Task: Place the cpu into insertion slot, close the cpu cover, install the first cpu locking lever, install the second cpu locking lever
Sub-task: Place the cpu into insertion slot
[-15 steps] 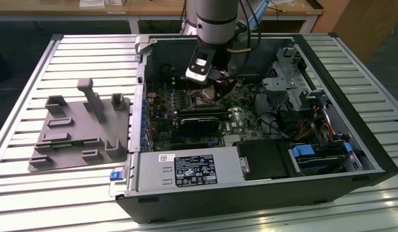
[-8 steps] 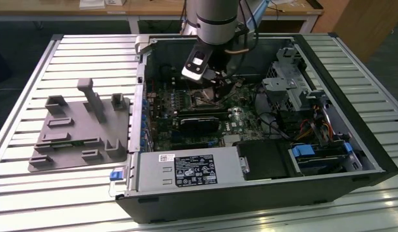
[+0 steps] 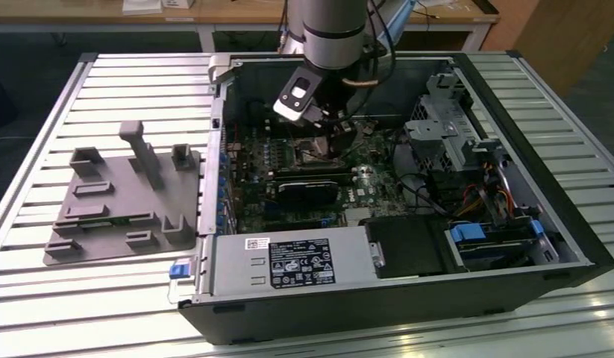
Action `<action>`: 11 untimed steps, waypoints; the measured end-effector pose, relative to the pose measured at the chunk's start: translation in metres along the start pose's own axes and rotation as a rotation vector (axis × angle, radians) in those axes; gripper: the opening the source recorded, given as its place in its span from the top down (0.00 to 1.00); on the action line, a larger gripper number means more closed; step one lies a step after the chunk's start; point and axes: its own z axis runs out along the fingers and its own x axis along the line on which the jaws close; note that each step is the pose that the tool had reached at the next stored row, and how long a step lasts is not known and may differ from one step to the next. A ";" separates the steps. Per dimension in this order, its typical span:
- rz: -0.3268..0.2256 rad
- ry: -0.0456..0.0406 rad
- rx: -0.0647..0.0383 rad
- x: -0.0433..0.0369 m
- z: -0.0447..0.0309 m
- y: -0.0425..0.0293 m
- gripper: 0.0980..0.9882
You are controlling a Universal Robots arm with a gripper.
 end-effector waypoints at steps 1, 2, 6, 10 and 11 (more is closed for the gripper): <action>0.018 -0.0014 0.000 0.0000 0.0002 0.0000 0.50; 0.036 -0.0027 0.000 0.0000 0.0005 0.0000 0.50; 0.106 -0.0080 0.000 0.0000 0.0017 -0.0002 0.50; 0.127 -0.0096 0.000 0.0036 0.0036 0.0002 0.50; 0.127 -0.0097 0.000 0.0048 0.0042 0.0005 0.50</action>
